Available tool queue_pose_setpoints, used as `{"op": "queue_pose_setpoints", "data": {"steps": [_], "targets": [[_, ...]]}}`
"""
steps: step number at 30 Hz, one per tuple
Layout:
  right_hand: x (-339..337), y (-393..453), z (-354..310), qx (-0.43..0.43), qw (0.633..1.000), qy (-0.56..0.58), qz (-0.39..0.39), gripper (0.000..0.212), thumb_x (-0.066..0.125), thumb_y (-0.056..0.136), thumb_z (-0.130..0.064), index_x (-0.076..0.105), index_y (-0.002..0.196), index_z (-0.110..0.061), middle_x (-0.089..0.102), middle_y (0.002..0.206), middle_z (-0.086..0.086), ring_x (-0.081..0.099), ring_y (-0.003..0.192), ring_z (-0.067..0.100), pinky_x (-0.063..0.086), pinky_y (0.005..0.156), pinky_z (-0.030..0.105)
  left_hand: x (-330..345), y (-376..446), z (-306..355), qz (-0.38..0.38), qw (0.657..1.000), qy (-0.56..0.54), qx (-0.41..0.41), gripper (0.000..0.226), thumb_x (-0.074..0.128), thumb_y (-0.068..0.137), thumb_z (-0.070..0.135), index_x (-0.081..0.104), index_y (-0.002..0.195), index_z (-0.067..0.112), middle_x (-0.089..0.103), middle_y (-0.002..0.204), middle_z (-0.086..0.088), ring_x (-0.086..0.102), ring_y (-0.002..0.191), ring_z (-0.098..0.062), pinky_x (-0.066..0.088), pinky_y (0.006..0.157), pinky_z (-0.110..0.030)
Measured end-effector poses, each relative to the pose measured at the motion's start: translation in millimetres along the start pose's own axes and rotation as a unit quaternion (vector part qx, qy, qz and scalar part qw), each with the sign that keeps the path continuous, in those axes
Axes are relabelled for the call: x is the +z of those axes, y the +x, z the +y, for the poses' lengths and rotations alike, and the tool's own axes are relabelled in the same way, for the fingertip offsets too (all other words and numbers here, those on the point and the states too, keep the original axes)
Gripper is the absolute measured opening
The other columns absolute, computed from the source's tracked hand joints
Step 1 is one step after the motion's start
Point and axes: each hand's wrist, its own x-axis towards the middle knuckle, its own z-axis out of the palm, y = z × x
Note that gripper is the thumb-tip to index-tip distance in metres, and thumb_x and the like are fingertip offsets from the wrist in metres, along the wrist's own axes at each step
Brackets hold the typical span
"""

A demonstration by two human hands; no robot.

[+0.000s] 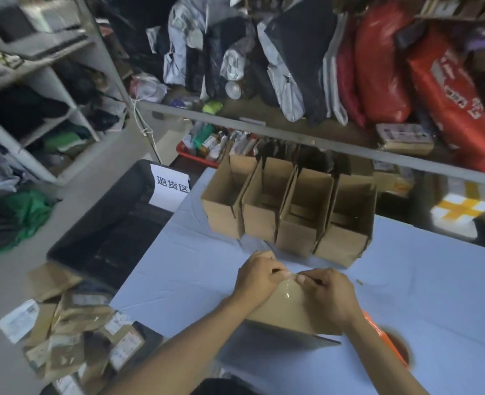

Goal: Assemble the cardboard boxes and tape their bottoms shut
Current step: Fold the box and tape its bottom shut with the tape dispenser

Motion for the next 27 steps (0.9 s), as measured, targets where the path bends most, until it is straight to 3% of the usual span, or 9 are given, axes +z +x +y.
{"op": "queue_pose_setpoints", "data": {"steps": [8, 11, 18, 23, 25, 26, 27], "targets": [[8, 12, -4, 0.024, 0.999, 0.04, 0.02, 0.012, 0.069, 0.088, -0.035, 0.077, 0.08, -0.038, 0.064, 0.072, -0.039, 0.059, 0.079, -0.013, 0.04, 0.064, 0.01, -7, 4, -9, 0.03, 0.999, -0.033, 0.007, 0.016, 0.066, 0.085, 0.032, 0.076, 0.081, 0.02, 0.056, 0.079, 0.008, 0.053, 0.081, -0.01, 0.046, 0.068, -0.034], [11, 14, -5, 0.036, 0.996, 0.076, 0.022, 0.008, 0.072, 0.086, -0.033, 0.079, 0.082, -0.033, 0.07, 0.076, -0.029, 0.063, 0.078, -0.006, 0.048, 0.07, 0.021, -8, 5, -12, 0.03, 0.999, -0.01, 0.01, 0.017, 0.066, 0.086, 0.03, 0.076, 0.08, 0.017, 0.056, 0.078, 0.007, 0.053, 0.08, -0.011, 0.045, 0.069, -0.035], [16, 10, -5, 0.046, 0.992, 0.106, 0.048, 0.009, 0.072, 0.086, -0.031, 0.08, 0.088, -0.028, 0.071, 0.081, -0.024, 0.062, 0.08, -0.01, 0.046, 0.072, 0.014, -9, 7, -25, 0.034, 0.999, -0.024, 0.033, 0.014, 0.069, 0.083, 0.014, 0.066, 0.069, 0.015, 0.053, 0.075, 0.012, 0.05, 0.076, -0.002, 0.036, 0.067, -0.016], [16, 9, -4, 0.033, 0.995, 0.082, 0.054, 0.013, 0.069, 0.089, -0.031, 0.08, 0.091, -0.024, 0.067, 0.078, -0.025, 0.06, 0.077, -0.011, 0.04, 0.067, 0.007, -13, 9, -27, 0.025, 0.998, -0.041, 0.027, 0.019, 0.07, 0.081, 0.01, 0.062, 0.067, 0.019, 0.053, 0.077, 0.011, 0.053, 0.073, -0.002, 0.037, 0.068, -0.021], [15, 10, -5, 0.038, 0.995, 0.078, 0.058, 0.013, 0.069, 0.088, -0.032, 0.079, 0.09, -0.025, 0.068, 0.081, -0.021, 0.06, 0.077, -0.005, 0.042, 0.068, 0.012, -14, 7, -20, 0.03, 0.999, -0.028, 0.028, 0.016, 0.069, 0.083, 0.015, 0.06, 0.071, 0.023, 0.051, 0.082, 0.013, 0.052, 0.083, -0.005, 0.034, 0.071, -0.018], [14, 12, -6, 0.039, 0.995, 0.077, 0.058, 0.012, 0.069, 0.088, -0.033, 0.078, 0.089, -0.026, 0.068, 0.081, -0.022, 0.059, 0.078, -0.004, 0.042, 0.068, 0.013, -16, 5, -17, 0.019, 0.999, 0.003, 0.04, 0.007, 0.069, 0.083, 0.025, 0.062, 0.082, 0.023, 0.052, 0.091, 0.012, 0.05, 0.095, -0.011, 0.033, 0.078, -0.017], [13, 13, -6, 0.038, 0.995, 0.078, 0.057, 0.009, 0.069, 0.088, -0.033, 0.077, 0.088, -0.028, 0.067, 0.081, -0.024, 0.059, 0.079, -0.004, 0.042, 0.069, 0.014, -16, 3, -15, 0.0, 0.996, 0.067, 0.067, 0.03, 0.07, 0.079, 0.042, 0.062, 0.101, 0.023, 0.051, 0.105, 0.01, 0.044, 0.108, -0.015, 0.031, 0.088, -0.018]]}}
